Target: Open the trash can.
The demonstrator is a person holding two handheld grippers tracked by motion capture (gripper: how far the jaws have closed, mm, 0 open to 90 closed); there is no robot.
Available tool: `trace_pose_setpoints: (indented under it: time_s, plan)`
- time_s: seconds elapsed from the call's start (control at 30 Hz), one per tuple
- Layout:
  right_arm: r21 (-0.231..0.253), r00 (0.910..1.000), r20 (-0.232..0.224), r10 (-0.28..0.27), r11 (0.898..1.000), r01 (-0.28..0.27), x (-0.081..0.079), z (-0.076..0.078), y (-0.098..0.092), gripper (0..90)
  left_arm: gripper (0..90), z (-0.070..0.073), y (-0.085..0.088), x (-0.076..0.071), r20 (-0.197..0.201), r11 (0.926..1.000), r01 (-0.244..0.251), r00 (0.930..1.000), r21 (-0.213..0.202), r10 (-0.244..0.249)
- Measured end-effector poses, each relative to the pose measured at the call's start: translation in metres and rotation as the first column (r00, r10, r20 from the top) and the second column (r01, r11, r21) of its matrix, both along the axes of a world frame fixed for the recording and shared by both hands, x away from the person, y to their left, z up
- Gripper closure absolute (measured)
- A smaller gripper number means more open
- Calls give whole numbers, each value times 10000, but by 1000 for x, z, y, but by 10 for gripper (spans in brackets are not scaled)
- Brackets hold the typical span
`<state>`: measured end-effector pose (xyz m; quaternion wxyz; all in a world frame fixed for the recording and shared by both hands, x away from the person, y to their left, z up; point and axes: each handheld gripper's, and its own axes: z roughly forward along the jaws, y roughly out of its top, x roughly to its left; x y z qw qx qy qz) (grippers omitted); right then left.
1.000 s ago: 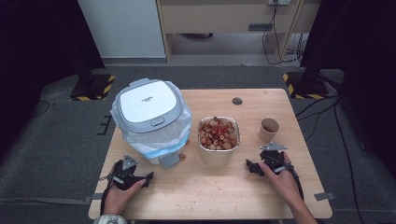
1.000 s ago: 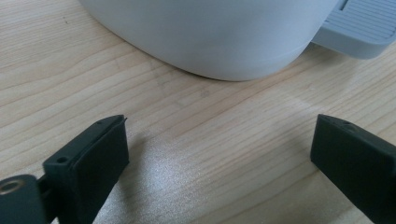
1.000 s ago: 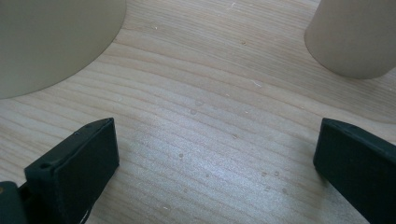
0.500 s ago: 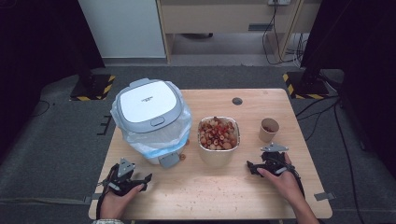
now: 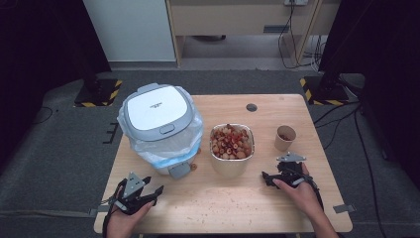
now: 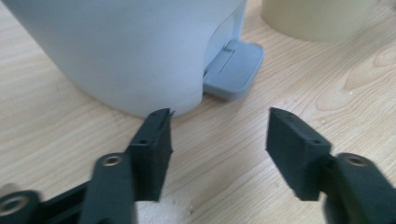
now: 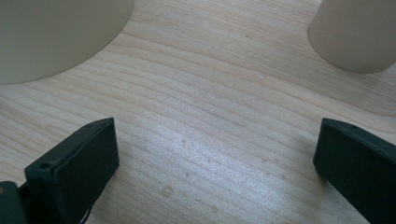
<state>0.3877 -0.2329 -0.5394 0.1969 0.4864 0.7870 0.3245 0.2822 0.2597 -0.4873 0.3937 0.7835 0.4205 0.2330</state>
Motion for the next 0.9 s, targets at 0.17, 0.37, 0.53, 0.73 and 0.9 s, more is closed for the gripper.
trace_pose_setpoints:
  time_s: [0.17,0.37,0.53,0.73,0.9]
  plan:
    - [5,10000,-6,5,10000,-5,0,0,0,6,597,5,-5,-3,197,9995,189,9996,-255,-184]
    - [-3,10000,15,19,10000,-19,0,0,0,6,738,8,-18,-4,398,9986,486,9981,-205,-477]
    - [-7,10000,21,20,10000,-20,-1,0,0,6,858,3,-28,5,131,9975,712,9974,21,-712]
    - [1,10000,10,11,10000,-11,-1,0,0,6,897,-1,-39,13,197,9950,959,9951,284,-964]
    - [1,10000,12,11,10000,-11,-1,0,0,6,897,-4,-50,20,294,9913,1178,9924,594,-1197]
